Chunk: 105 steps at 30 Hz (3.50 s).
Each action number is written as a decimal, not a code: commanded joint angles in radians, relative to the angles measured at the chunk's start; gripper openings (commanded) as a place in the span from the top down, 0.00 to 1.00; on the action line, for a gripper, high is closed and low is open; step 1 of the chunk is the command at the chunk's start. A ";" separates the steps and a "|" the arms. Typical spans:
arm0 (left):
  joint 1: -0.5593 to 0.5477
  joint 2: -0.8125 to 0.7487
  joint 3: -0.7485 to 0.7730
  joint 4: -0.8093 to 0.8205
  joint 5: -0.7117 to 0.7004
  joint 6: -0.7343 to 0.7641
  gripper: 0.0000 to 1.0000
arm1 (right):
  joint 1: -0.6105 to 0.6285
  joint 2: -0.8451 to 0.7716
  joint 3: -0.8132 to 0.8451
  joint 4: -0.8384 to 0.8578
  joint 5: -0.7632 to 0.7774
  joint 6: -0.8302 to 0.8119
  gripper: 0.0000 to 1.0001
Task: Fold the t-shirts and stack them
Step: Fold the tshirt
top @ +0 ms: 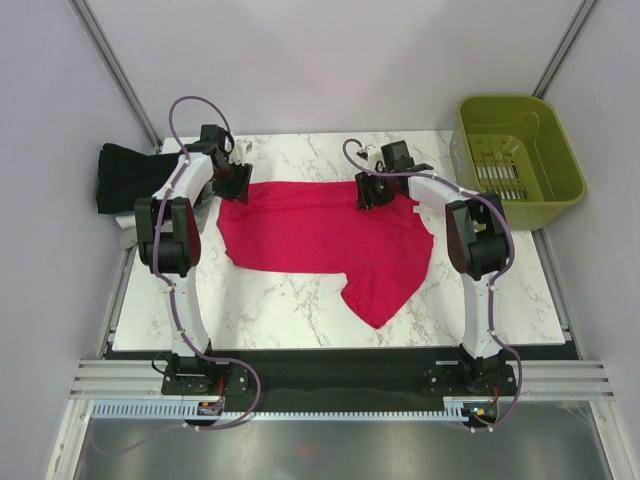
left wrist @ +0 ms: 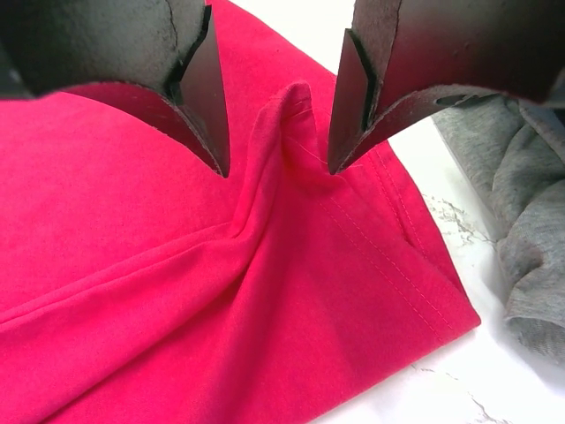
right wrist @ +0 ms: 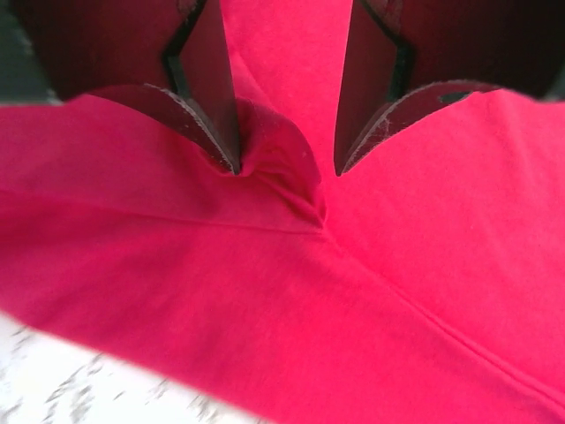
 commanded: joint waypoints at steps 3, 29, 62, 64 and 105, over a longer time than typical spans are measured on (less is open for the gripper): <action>-0.002 -0.004 0.022 -0.007 0.041 -0.034 0.45 | 0.012 -0.067 -0.013 0.020 0.037 -0.001 0.44; -0.001 0.019 0.055 0.040 0.016 -0.031 0.46 | 0.154 -0.198 -0.027 -0.021 0.105 0.018 0.52; 0.027 0.078 0.036 -0.190 0.025 -0.041 0.60 | -0.056 0.069 0.136 0.028 0.156 -0.029 0.48; 0.027 0.084 0.041 -0.191 0.031 -0.043 0.65 | -0.056 0.074 0.136 0.031 0.163 -0.030 0.48; 0.097 0.171 0.345 -0.460 0.145 -0.032 0.53 | -0.068 0.072 0.091 0.025 0.291 -0.098 0.46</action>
